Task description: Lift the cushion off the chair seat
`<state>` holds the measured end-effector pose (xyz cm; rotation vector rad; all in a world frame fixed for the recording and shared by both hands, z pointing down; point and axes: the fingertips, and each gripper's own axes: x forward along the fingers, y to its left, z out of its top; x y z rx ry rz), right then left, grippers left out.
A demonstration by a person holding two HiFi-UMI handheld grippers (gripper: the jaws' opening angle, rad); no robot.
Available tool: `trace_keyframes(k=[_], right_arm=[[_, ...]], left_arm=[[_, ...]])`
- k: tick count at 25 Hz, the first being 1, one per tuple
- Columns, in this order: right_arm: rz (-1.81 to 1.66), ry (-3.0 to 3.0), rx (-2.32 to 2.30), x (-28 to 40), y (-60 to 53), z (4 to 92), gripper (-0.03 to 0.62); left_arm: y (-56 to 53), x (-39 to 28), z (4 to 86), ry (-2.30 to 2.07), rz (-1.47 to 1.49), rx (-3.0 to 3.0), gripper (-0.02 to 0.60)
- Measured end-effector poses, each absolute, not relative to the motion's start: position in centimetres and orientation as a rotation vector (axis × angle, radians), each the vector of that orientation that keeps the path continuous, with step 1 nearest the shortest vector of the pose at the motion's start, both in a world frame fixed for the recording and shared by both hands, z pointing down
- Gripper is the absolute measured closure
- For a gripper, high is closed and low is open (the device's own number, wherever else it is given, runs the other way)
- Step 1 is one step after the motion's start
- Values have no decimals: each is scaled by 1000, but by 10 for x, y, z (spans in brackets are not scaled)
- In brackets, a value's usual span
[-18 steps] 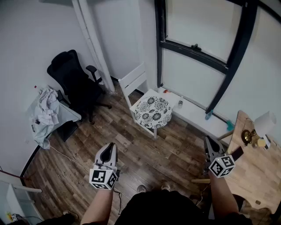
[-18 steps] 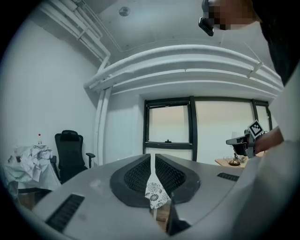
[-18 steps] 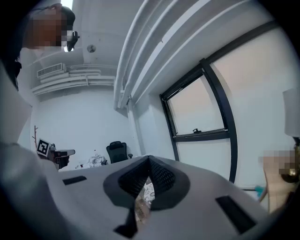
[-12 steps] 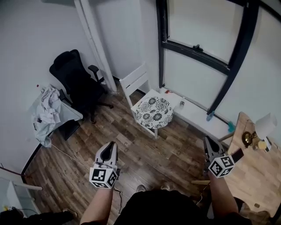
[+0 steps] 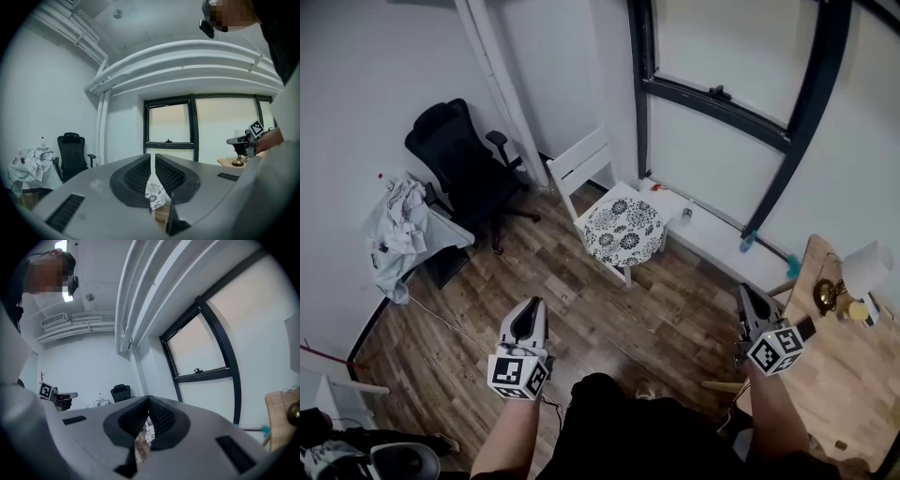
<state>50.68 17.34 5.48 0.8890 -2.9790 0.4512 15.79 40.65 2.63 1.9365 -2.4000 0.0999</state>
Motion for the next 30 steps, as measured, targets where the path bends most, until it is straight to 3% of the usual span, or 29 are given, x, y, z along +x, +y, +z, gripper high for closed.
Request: trace_keyframes(k=[18, 30], right_arm=[[500, -2907, 931, 505, 128, 79, 585], [515, -2857, 932, 434, 65, 92, 585]], left_arm=[[331, 133, 53, -2339, 86, 1968, 549], [259, 66, 66, -2296, 122, 1991, 549]])
